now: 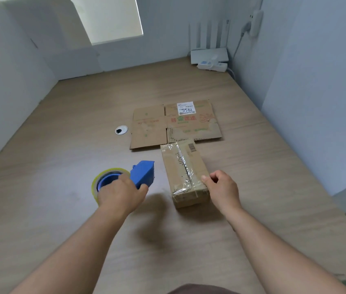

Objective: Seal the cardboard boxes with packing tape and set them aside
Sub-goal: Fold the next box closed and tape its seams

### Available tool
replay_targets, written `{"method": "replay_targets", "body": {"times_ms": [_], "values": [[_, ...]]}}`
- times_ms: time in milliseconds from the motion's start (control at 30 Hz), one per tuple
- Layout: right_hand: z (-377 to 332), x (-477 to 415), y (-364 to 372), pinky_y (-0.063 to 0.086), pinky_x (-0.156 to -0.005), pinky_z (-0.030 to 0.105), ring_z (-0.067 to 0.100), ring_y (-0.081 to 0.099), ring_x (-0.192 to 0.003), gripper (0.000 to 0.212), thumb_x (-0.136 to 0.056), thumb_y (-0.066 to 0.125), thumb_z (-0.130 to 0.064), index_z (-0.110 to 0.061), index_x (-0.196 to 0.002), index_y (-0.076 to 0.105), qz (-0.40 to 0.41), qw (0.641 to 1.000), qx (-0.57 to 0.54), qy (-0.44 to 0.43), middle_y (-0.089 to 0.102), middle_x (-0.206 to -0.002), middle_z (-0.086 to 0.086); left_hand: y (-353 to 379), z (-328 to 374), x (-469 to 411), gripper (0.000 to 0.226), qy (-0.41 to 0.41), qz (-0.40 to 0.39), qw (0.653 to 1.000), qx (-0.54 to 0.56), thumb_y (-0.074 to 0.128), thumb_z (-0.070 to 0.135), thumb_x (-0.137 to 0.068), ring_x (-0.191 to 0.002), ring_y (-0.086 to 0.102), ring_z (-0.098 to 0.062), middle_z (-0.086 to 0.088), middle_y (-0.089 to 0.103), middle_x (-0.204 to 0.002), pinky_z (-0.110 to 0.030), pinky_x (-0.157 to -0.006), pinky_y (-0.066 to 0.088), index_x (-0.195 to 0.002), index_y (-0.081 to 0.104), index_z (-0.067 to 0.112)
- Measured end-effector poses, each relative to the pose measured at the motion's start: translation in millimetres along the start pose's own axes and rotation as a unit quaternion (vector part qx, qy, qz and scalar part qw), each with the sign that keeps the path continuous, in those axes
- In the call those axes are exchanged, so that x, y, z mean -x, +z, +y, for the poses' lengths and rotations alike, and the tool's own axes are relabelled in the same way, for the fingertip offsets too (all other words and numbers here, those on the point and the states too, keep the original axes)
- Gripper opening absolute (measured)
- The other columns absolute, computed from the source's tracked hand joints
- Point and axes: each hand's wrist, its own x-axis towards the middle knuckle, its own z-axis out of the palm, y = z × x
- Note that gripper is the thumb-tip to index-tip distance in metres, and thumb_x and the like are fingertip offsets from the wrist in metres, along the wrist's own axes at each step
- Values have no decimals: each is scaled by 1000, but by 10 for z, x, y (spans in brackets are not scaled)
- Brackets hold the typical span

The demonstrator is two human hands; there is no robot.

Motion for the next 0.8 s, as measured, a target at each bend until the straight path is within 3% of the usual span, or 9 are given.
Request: {"method": "replay_targets", "body": {"times_ms": [133,333,400,467,533,567,633,667,800], "values": [[-49,-4,38,40,-73,30,23,58,-92,20,-90,59,-34,-15,-96,60,-17,999,30,-8,64,-98,2,400,-304,56,37,12,-8,1000,-27,42,43,-93,-89,64,-23,-4,67,-101,-30,-72,43,-110,50,12],[-80,-17,52,45,-76,34,23,58,-92,20,-91,58,-36,-17,-96,59,-29,997,64,-15,65,-100,3,727,-396,192,45,-23,-5,1000,18,38,52,-95,-101,63,-23,-4,66,-112,-31,-79,40,-114,49,13],[-79,-18,57,46,-76,34,23,58,-91,20,-90,57,-36,-17,-95,59,-29,997,71,-15,65,-99,3,694,-297,268,65,-20,63,995,73,43,52,-93,-122,52,-27,-12,54,-134,-32,-100,38,-136,40,4],[-85,-22,52,46,-75,34,23,58,-91,20,-90,57,-36,-17,-94,58,-26,996,79,-18,65,-98,3,577,-29,423,76,68,103,973,198,34,53,-95,-144,25,-24,-9,25,-156,-27,-116,13,-149,21,2],[-93,-16,51,43,-73,33,23,57,-91,18,-91,57,-35,-17,-91,57,-27,996,84,-25,65,-98,3,527,355,532,67,148,48,934,321,28,48,-100,-147,12,-15,6,11,-156,-21,-115,5,-153,12,10],[-96,-11,54,41,-71,31,23,56,-90,17,-92,56,-34,-18,-89,55,-29,996,85,-29,64,-98,3,549,526,533,60,143,-17,914,380,29,42,-102,-145,20,-15,10,17,-153,-23,-115,14,-152,16,13],[-94,-9,51,35,-68,29,21,52,-87,15,-93,55,-33,-19,-87,52,-34,995,86,-36,63,-99,4,606,702,452,53,66,-109,861,492,30,38,-102,-134,40,-23,2,42,-145,-31,-108,33,-148,24,12],[-93,-14,40,33,-68,29,21,52,-86,15,-94,54,-32,-19,-87,52,-36,995,89,-38,63,-99,5,629,726,398,54,30,-137,848,511,28,40,-102,-132,42,-26,-1,47,-140,-33,-107,35,-147,26,11],[-168,-22,32,43,-79,35,31,55,-105,35,-95,46,-45,-11,-99,56,-62,985,162,-23,62,-107,10,636,716,251,70,-12,-211,848,486,18,58,-98,-137,37,-27,-10,41,-148,-33,-110,28,-146,35,10]]}}
